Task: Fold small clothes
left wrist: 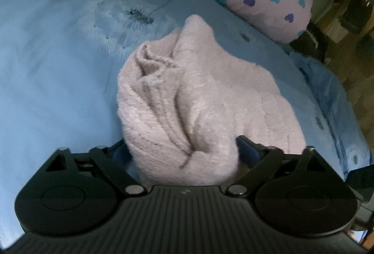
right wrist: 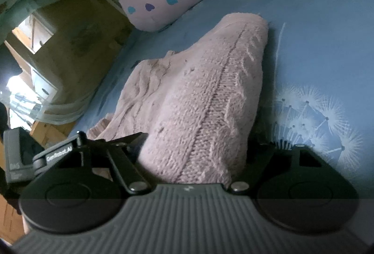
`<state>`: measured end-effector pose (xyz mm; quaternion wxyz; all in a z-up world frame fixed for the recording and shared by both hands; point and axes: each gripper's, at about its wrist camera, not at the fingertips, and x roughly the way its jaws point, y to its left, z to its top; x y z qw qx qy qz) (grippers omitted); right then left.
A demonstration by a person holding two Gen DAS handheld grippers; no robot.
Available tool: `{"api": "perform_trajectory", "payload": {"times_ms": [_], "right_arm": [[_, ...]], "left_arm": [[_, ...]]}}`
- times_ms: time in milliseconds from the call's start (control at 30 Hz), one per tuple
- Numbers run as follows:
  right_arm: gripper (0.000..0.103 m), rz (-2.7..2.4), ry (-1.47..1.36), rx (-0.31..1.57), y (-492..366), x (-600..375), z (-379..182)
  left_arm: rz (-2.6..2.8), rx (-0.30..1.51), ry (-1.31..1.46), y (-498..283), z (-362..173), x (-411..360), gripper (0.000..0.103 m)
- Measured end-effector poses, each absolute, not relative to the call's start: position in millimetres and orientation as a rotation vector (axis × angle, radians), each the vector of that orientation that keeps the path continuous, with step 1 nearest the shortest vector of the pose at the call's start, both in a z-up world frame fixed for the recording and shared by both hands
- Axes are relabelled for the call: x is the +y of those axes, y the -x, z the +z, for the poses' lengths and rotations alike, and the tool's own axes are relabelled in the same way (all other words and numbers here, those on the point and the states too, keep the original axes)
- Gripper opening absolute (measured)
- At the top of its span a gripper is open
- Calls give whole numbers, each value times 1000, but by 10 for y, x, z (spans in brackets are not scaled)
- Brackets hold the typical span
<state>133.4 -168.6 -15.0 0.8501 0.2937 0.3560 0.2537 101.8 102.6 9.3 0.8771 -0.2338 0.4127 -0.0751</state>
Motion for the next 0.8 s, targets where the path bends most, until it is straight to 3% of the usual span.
{"api": "perform_trajectory", "payload": {"times_ms": [67,267,800], "right_arm": [[66,531,-624,755,-1345,-1700,-152],[54,557,-621,778,-1329,-1760,-43],[49,537,-647,853,-913,-2164,520]], "left_arm": [[-175,853,514,-1008,102,1009,75],[-197,838,557,-958,151,1046,62],[-343,916,701,-473,403,795,59]]}}
